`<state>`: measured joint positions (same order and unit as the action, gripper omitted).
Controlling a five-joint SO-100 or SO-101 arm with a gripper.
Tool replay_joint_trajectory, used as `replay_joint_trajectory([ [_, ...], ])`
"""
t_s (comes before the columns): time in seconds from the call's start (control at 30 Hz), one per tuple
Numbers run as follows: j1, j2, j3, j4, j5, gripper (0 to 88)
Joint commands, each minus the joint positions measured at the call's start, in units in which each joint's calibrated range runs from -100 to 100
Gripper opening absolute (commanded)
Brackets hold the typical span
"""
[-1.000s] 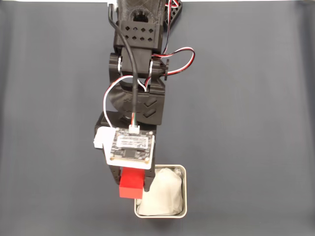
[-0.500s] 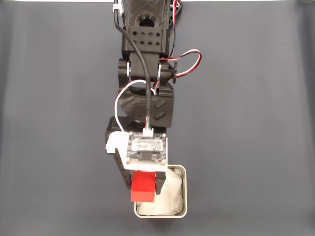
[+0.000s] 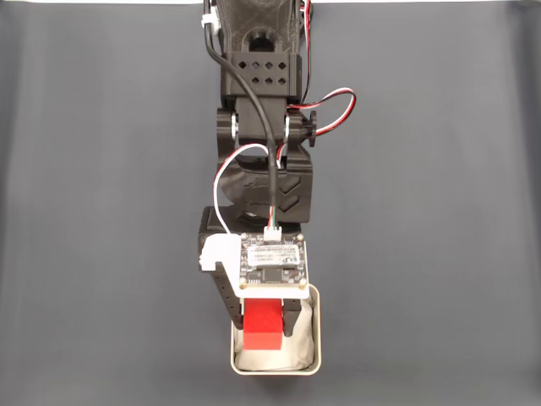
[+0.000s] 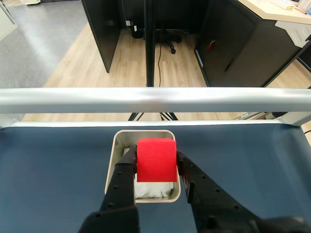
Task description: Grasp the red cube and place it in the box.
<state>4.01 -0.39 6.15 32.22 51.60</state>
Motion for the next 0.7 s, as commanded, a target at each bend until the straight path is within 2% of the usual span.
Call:
replay_joint_trajectory([
  [0.0, -0.9, -1.2, -2.1, -1.8, 0.8, 5.1],
  [0.67, -1.5, -1.9, -0.8, -2.5, 1.0, 5.0],
])
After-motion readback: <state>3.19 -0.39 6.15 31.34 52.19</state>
